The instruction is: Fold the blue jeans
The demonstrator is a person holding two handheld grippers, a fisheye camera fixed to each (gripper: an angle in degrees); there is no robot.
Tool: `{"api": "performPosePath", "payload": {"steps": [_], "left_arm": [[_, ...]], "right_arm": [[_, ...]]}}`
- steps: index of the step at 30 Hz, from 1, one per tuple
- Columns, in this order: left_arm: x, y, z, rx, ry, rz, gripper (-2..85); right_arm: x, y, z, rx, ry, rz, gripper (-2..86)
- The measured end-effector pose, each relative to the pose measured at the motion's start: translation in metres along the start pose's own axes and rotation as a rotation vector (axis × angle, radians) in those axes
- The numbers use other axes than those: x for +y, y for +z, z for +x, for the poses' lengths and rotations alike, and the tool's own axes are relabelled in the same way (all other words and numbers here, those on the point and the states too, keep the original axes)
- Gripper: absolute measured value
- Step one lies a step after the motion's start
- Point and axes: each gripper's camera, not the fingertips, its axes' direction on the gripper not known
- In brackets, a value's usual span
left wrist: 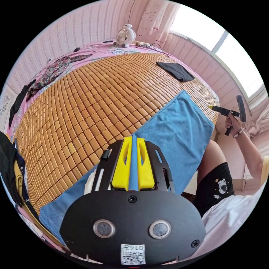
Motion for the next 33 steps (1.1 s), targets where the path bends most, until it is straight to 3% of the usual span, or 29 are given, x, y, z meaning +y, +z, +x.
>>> {"api": "performPosePath", "payload": {"steps": [7, 14, 18, 22, 28, 33], "left_arm": [[0.065, 0.015, 0.048, 0.135, 0.095, -0.099, 4.4], [0.084, 0.036, 0.072, 0.206, 0.096, -0.149, 5.6], [0.081, 0.031, 0.074, 0.181, 0.144, -0.131, 5.7], [0.083, 0.033, 0.069, 0.180, 0.130, -0.138, 5.7], [0.095, 0.037, 0.067, 0.170, 0.121, -0.158, 5.8], [0.097, 0.042, 0.064, 0.150, 0.129, -0.181, 5.9]], "right_arm": [[0.045, 0.012, 0.028, -0.157, 0.149, -0.130, 2.9], [0.023, -0.028, 0.009, -0.338, 0.007, 0.012, 0.3], [0.012, -0.036, -0.005, -0.197, -0.095, 0.053, 0.2], [0.030, 0.023, 0.010, -0.023, 0.045, -0.157, 0.8], [0.025, 0.020, -0.020, 0.096, -0.041, -0.019, 1.9], [-0.024, 0.048, -0.070, 0.012, -0.195, 0.042, 3.5]]}}
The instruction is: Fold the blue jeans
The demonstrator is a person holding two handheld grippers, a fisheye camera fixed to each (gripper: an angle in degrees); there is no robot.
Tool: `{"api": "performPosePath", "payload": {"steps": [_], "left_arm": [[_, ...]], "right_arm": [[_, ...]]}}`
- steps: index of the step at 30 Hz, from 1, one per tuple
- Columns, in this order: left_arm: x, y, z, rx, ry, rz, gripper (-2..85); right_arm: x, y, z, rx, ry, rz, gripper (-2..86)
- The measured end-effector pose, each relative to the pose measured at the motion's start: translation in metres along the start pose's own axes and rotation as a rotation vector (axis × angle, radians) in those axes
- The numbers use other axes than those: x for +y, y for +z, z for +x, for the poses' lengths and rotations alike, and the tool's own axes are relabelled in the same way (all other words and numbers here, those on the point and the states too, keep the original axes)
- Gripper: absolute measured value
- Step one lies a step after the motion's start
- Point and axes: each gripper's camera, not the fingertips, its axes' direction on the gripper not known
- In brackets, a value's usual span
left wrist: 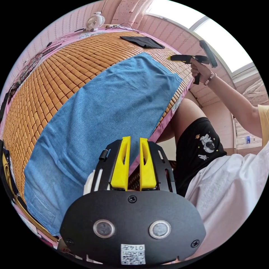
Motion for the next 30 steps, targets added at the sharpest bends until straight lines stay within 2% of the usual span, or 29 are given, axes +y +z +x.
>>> {"api": "performPosePath", "payload": {"steps": [5, 7, 10, 15, 18, 24, 28, 30], "left_arm": [[-0.003, 0.009, 0.003, -0.023, 0.028, -0.054, 6.0], [-0.001, 0.008, 0.003, -0.029, 0.033, -0.049, 6.0], [0.007, 0.004, 0.000, -0.014, 0.037, -0.040, 5.9], [0.020, -0.005, -0.002, -0.002, 0.028, -0.039, 5.8], [0.029, -0.011, -0.003, 0.004, 0.028, -0.033, 5.9], [0.062, -0.048, -0.008, 0.001, -0.011, 0.053, 5.7], [0.105, -0.073, -0.014, -0.034, -0.096, 0.082, 5.7], [0.126, -0.080, -0.018, -0.048, -0.153, 0.081, 5.7]], "right_arm": [[-0.047, 0.057, -0.021, 0.025, -0.018, -0.049, 5.2], [-0.053, 0.080, -0.025, 0.060, -0.043, -0.101, 3.3], [-0.053, 0.074, -0.032, 0.043, -0.064, -0.047, 0.0], [-0.056, 0.078, -0.046, 0.053, -0.107, 0.017, -0.2], [-0.058, 0.114, -0.046, 0.082, -0.052, -0.108, 1.8], [0.006, 0.070, -0.031, 0.069, 0.092, 0.000, 7.9], [0.072, 0.081, -0.029, 0.079, 0.201, -0.105, 13.6], [0.088, 0.099, -0.036, 0.075, 0.181, -0.159, 13.1]]}}
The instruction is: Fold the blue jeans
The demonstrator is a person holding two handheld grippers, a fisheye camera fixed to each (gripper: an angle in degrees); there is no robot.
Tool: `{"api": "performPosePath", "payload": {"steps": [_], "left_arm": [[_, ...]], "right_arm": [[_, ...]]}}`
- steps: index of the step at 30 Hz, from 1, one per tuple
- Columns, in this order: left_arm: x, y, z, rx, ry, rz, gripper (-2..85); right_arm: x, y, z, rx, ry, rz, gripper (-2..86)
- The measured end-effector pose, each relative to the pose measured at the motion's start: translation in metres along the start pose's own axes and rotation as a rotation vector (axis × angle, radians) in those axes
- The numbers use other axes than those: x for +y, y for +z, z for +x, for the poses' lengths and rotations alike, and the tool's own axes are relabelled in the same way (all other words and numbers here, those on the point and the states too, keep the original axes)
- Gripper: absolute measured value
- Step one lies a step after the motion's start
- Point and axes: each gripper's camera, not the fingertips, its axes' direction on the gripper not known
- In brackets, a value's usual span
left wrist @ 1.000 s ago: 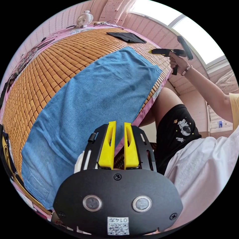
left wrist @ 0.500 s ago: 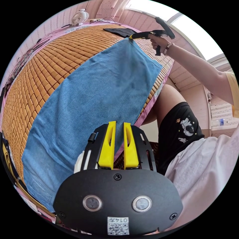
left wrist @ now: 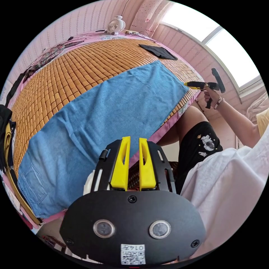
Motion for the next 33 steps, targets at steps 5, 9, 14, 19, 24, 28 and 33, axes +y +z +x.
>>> {"api": "performPosePath", "payload": {"steps": [5, 9, 14, 19, 24, 28, 33], "left_arm": [[0.042, -0.003, -0.018, -0.058, -0.099, -0.078, 5.2], [0.059, -0.016, -0.024, -0.058, -0.142, -0.046, 4.6], [0.074, -0.050, -0.021, 0.047, -0.114, 0.041, 5.1], [0.100, -0.081, -0.027, 0.074, -0.130, 0.109, 5.4], [0.147, -0.130, -0.066, 0.026, -0.255, 0.223, 5.9], [0.224, -0.191, -0.134, -0.115, -0.521, 0.379, 6.6], [0.320, -0.250, -0.192, -0.172, -0.571, 0.520, 13.2]], "right_arm": [[0.016, 0.019, -0.032, 0.025, -0.085, 0.050, 4.4], [0.002, 0.016, -0.052, 0.106, -0.203, 0.041, 1.7], [-0.015, 0.005, -0.024, 0.071, -0.046, 0.096, 2.5], [-0.013, 0.017, -0.054, 0.289, -0.027, 0.055, 2.3], [-0.009, 0.040, -0.135, 0.216, -0.214, 0.078, 2.0], [-0.019, 0.078, -0.245, -0.026, -0.483, 0.040, 3.3], [-0.025, 0.120, -0.431, -0.433, -0.972, -0.089, 7.0]]}}
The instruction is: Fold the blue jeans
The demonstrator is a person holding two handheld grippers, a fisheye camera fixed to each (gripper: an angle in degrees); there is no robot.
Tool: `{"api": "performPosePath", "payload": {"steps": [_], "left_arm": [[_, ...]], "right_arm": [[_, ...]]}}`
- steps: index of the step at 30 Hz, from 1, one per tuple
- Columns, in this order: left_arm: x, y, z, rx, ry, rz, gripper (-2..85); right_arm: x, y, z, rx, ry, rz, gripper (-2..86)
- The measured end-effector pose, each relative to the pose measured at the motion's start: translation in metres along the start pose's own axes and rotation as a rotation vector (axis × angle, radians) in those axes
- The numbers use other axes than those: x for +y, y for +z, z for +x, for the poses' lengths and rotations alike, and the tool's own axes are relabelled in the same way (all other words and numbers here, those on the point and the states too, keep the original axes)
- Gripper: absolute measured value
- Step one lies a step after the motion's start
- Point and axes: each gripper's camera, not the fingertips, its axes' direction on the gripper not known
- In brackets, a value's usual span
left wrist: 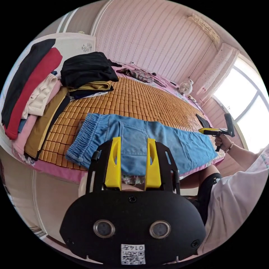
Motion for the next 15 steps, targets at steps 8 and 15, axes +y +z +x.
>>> {"api": "performPosePath", "payload": {"steps": [8, 15], "left_arm": [[0.011, -0.060, -0.092, -0.071, 0.101, 0.093, 17.1], [-0.012, -0.047, -0.134, 0.038, 0.162, 0.042, 18.1]], "right_arm": [[-0.206, 0.165, -0.139, -0.209, -0.556, -0.207, 13.0], [-0.291, 0.305, -0.170, -0.220, -0.567, -0.430, 12.2]]}}
